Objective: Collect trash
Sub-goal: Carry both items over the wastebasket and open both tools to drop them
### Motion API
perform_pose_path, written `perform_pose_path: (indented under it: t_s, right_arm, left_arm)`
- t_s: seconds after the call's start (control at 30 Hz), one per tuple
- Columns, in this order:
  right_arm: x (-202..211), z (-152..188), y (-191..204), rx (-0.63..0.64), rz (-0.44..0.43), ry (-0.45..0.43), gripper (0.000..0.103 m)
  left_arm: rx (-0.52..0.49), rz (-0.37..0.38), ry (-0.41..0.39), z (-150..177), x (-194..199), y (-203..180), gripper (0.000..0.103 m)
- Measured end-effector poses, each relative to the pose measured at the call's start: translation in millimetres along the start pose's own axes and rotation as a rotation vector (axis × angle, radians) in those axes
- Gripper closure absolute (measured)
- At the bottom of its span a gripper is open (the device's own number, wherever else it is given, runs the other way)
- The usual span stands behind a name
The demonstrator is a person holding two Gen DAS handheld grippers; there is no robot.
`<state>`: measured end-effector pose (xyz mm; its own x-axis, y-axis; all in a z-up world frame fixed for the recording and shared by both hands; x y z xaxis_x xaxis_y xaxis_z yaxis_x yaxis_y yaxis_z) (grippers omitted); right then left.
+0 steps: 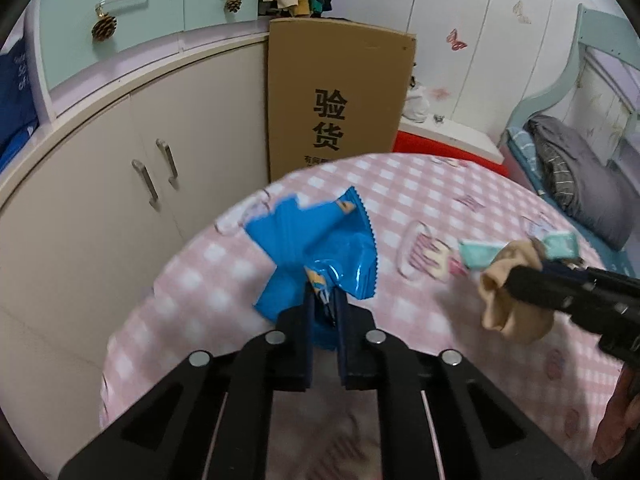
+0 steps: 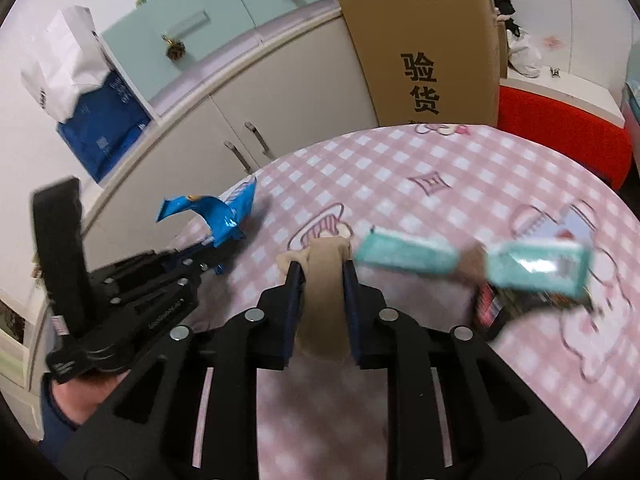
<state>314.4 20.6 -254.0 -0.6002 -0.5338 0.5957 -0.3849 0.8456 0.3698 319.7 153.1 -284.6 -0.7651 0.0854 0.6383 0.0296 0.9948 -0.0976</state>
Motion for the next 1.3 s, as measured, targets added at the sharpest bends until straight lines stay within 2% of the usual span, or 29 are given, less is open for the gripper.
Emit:
perform_pose_path:
  t_s: [0.2,0.33,0.47,0.6,0.9,1.1,1.3]
  right_arm:
    - [67,14,-8,-0.041,-0.018,-0.069,0.082]
    - [114,27,-14,-0.050,-0.026,-0.118,0.082]
    - [159,42,-25,-0.051,-0.036,-0.167,0.082]
    - [195,52,-45,-0.080,-0.027,-0.218,0.082]
    - [283,69,-124,-0.187,0.064,-0.353,0.082]
    - [334,81,-190,-0.259,0.150,-0.421,0.082]
    - [374,109,-269,-0.358,0.237,-0.466,0.082]
  left_arm:
    - [0.054,0.054,-0.017,22,48,-24,0.095]
    - [0.077,0.090,-0.066,33,92,-51,0.095]
    - [0.087,0.125,-0.111,45,132,-85,0.095]
    - [0.080,0.184,-0.121,57,156,-125,0.095]
    - [-0.014,0.372,-0.141,64,185,-247,0.095]
    - [-0.066,0.464,-0.122,72,185,-323,0.095]
    - [-0.157,0.550,-0.083,92,175,-414,0.095]
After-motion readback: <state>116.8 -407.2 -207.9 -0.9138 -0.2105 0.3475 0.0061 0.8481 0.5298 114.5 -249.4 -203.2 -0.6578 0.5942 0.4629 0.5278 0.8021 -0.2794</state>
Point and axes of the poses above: each gripper's, at about its wrist camera, not at the fingertips, and x roughly against the way its jaws point, y to its left, z to its underside, the point moved 10 cm from there along -x, roughly the way its jaws point, and after that the axes turned 9 degrees about -y, right-handed, at the moved point
